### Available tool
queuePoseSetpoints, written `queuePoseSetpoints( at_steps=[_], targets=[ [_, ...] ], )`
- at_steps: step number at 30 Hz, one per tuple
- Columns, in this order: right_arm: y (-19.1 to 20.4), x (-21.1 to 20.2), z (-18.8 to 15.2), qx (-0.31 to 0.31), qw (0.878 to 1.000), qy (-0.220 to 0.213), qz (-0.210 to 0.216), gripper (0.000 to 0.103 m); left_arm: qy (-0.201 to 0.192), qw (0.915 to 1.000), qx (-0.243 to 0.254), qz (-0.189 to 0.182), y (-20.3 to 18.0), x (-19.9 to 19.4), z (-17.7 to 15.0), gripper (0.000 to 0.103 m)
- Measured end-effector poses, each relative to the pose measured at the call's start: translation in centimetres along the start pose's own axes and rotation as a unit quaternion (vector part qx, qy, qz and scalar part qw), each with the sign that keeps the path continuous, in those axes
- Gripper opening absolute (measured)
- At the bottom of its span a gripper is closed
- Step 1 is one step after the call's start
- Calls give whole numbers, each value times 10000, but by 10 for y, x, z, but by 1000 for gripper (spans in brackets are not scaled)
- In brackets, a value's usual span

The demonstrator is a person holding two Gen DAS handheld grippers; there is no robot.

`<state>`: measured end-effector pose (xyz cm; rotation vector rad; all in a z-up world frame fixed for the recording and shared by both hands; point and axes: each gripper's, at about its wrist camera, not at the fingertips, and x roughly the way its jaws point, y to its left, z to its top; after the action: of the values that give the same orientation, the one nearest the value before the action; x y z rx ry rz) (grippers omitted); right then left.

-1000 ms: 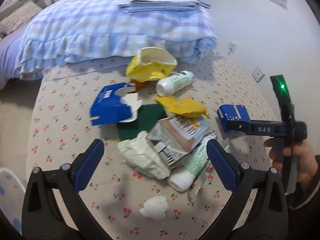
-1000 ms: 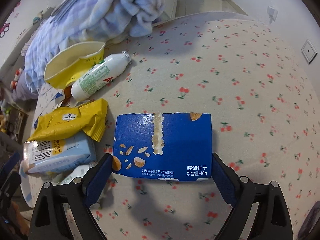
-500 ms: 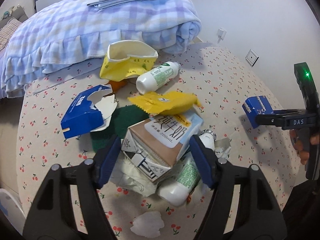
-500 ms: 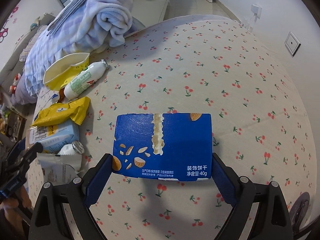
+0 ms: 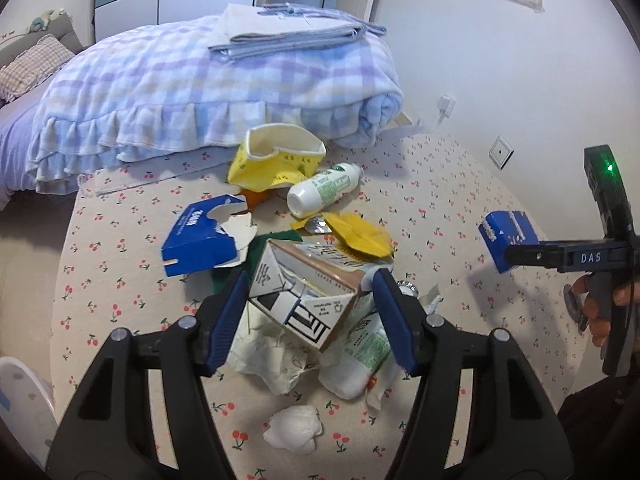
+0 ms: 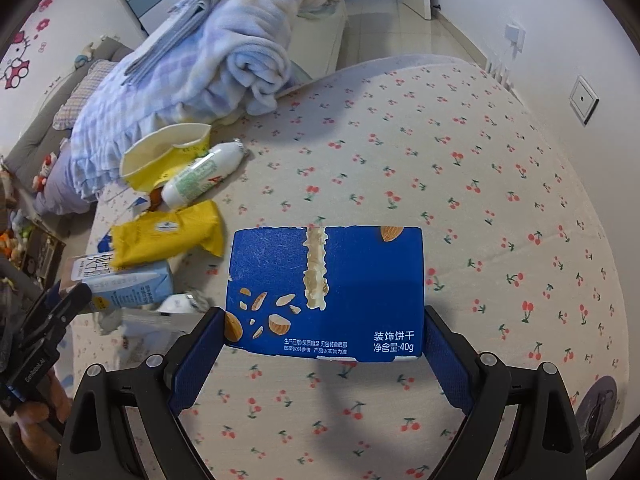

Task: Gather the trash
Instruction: 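Grasp the milk carton with the left tool while the right tool holds the box, then carry the carton with the left tool and box with the right tool into the wastebasket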

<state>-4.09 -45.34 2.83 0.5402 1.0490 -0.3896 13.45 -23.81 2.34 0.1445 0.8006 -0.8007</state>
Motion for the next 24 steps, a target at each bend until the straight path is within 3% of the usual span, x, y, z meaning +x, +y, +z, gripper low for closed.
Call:
queuePoseSetpoints(
  at_steps=[13,24],
  targets=[
    [77,-15,-4,-497,9980,-212,330,95,-492,9957,-758,185,54,-65,-12,63],
    [155,-14,-16,-900,9933,-217,689,95,-817,9848,-1336,755,118,-128,-34,63]
  ],
)
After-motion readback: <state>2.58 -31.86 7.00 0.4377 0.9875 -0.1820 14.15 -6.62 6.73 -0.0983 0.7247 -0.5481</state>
